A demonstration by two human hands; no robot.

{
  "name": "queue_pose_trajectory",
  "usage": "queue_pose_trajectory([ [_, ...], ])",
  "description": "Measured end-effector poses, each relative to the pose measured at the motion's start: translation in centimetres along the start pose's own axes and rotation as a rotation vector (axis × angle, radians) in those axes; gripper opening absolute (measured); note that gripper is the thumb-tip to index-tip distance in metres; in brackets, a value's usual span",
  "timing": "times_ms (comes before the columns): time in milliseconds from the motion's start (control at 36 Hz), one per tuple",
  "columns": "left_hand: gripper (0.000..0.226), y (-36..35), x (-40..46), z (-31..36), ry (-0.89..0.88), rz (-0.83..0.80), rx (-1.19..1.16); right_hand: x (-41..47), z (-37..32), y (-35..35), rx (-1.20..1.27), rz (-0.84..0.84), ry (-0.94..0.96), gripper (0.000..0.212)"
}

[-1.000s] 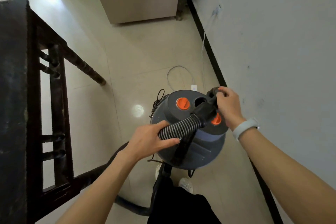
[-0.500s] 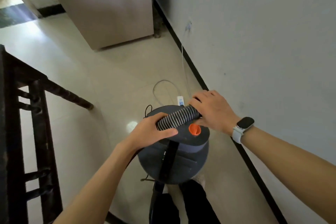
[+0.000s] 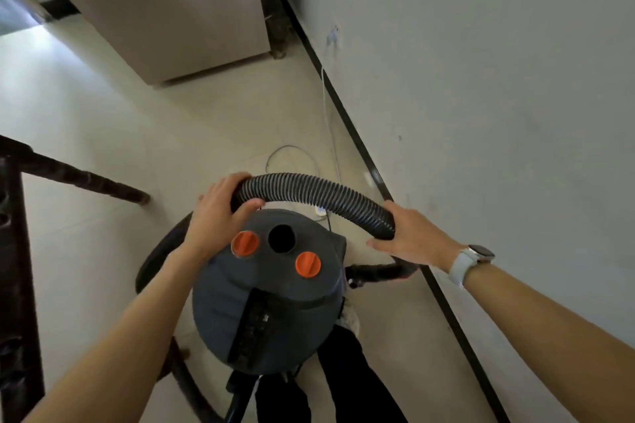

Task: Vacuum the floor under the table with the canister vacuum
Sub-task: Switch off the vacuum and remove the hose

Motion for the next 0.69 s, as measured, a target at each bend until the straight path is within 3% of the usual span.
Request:
queue_pose_trajectory([
  [83, 0.078, -0.9, 3.5, 2.9, -0.131, -0.071, 0.159, 0.7, -0.8, 0.8, 0.265, 0.051, 0.101, 0.044],
  [194, 0.071, -3.8, 6.8, 6.0, -0.229, -0.147, 0.25, 1.7, -0.7, 2.4, 0.582, 0.1, 0.103, 0.045],
  [306, 0.073, -7.3, 8.2, 6.5, -0.269, -0.263, 0.287, 0.9, 2.6, 1.6, 0.574, 0.042, 0.055, 0.036],
  [417, 0.062, -11.0, 8.1, 3.8, -0.115, -0.421, 0.219, 0.8, 4.9, -1.3, 0.529, 0.024, -0.03, 0.041],
  [472, 0.062, -12.2, 7.4, 2.7, 0.009, -0.39, 0.076, 1.1, 5.3, -3.0, 0.545, 0.022, -0.085, 0.042],
  [556, 0.054, -13.2, 5.0, 2.3, 0.182, -0.213, -0.111, 1.2, 5.3, -5.1, 0.503, 0.05, -0.17, 0.04],
  [694, 0.049, -14.4, -1.0, 1.6, 0.274, -0.09, -0.232, -1.2, 5.6, -8.0, 0.523, 0.018, -0.305, 0.035],
])
Point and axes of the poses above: each hand's wrist, its own x-axis towards the middle knuckle, its own y-axis out of the back of the hand, z = x × y, the point moved 1 cm from there along x, towards the middle knuckle, and after that the axes turned 15 degrees about -x, right-handed, at the moved point
